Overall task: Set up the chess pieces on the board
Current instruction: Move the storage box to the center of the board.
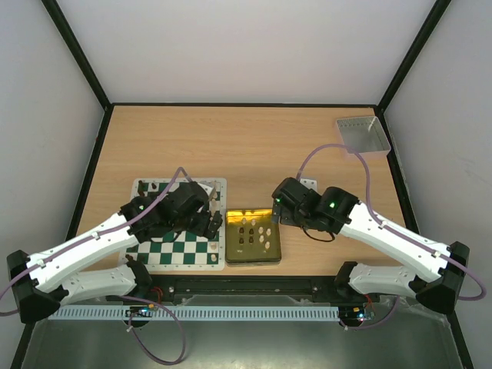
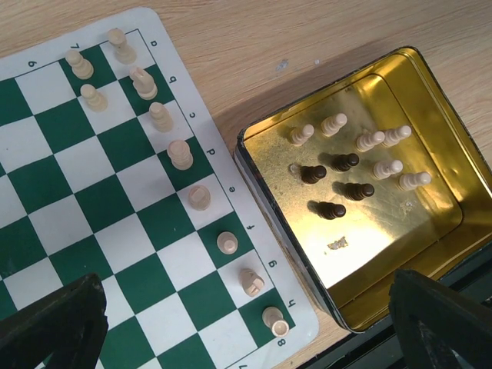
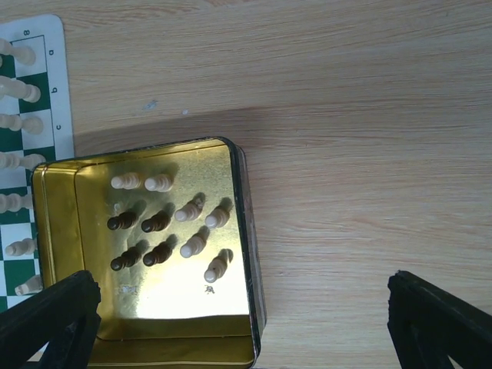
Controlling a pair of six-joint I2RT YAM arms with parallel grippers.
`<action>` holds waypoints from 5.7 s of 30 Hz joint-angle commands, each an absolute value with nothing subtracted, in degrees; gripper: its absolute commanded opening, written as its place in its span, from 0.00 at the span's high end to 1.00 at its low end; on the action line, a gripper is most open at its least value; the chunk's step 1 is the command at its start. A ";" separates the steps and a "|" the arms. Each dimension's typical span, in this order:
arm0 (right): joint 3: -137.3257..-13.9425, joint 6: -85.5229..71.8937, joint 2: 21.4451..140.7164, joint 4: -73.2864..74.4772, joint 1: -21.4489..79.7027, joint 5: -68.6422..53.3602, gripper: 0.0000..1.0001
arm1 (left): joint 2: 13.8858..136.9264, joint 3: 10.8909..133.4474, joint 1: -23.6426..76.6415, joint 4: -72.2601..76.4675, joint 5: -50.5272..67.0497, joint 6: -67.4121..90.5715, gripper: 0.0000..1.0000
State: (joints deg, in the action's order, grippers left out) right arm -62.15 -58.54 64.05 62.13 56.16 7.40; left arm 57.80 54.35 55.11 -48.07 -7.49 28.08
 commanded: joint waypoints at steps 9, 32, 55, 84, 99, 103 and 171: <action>-60.11 -57.31 72.86 57.50 56.35 1.75 0.02 | 59.03 53.79 55.28 -47.97 -6.96 27.29 0.00; -55.82 -51.16 83.87 43.36 44.79 -8.61 0.46 | 60.18 53.18 55.28 -47.39 -6.28 26.98 0.00; -50.62 -47.36 88.54 40.45 30.65 -7.71 0.73 | 60.80 52.92 54.84 -47.29 -6.77 27.11 0.01; -69.92 -38.82 87.98 55.53 17.35 -4.16 0.56 | 60.55 52.74 54.84 -47.02 -6.45 27.06 0.01; -75.02 -48.86 97.75 46.90 41.10 -14.04 0.57 | 60.59 52.78 54.49 -47.10 -6.68 27.21 0.00; -73.97 -48.41 100.46 44.87 41.07 -15.78 0.57 | 60.56 52.82 54.43 -47.11 -6.77 27.17 0.01; -73.85 -38.20 66.69 68.54 36.22 0.42 0.09 | 74.74 64.29 36.78 -59.50 -4.27 32.56 0.01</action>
State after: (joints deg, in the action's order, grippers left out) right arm -71.68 -39.07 70.02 62.11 34.35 -5.85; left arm 72.77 60.18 38.24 -53.49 -6.15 29.98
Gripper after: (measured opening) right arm 0.903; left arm 0.992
